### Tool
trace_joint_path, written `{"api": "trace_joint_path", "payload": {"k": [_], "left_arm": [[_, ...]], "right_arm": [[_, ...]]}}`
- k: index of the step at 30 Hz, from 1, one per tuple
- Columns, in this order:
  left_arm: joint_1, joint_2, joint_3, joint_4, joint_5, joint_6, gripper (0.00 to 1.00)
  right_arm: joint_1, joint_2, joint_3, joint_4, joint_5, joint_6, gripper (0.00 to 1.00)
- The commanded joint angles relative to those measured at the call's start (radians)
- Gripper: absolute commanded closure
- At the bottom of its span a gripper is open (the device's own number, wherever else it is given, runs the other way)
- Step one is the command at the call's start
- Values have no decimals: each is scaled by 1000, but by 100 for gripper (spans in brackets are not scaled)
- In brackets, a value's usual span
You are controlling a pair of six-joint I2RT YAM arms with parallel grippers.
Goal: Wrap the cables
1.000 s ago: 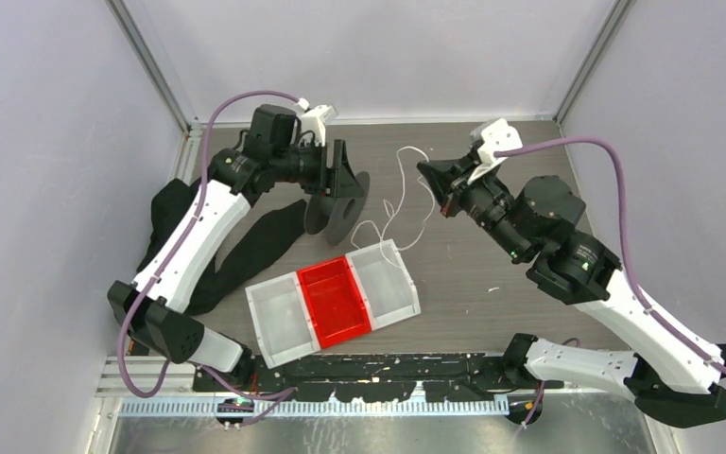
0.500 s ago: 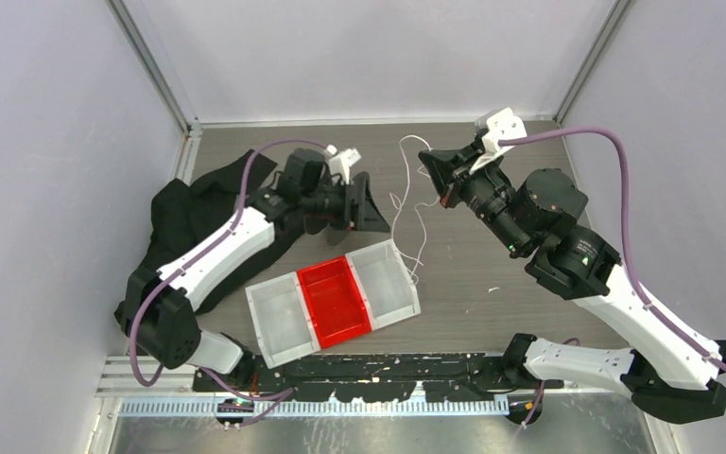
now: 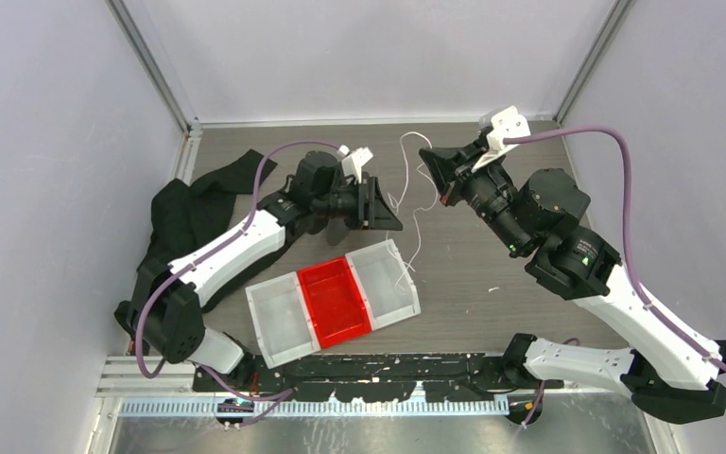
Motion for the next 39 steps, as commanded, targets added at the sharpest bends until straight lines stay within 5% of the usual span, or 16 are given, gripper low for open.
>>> {"api": "trace_joint_path", "payload": {"k": [1, 5, 20, 25, 27, 34, 39], "left_arm": [[-2, 4, 1, 55, -4, -5, 63], [-2, -12, 30, -11, -31, 23, 98], [186, -112, 413, -666, -7, 390, 100], [186, -93, 436, -623, -46, 397, 100], [186, -95, 429, -583, -75, 413, 100], [183, -45, 496, -596, -52, 562, 100], [183, 9, 571, -712, 40, 657, 99]], "right_arm": [[5, -11, 4, 57, 21, 12, 99], [5, -15, -4, 53, 32, 11, 99], [-15, -16, -241, 15, 234, 159, 98], [-167, -85, -426, -29, 203, 308, 36], [-262, -142, -453, -63, 73, 351, 22], [-316, -172, -246, -267, -285, 302, 17], [-314, -54, -135, -224, -543, 285, 17]]}}
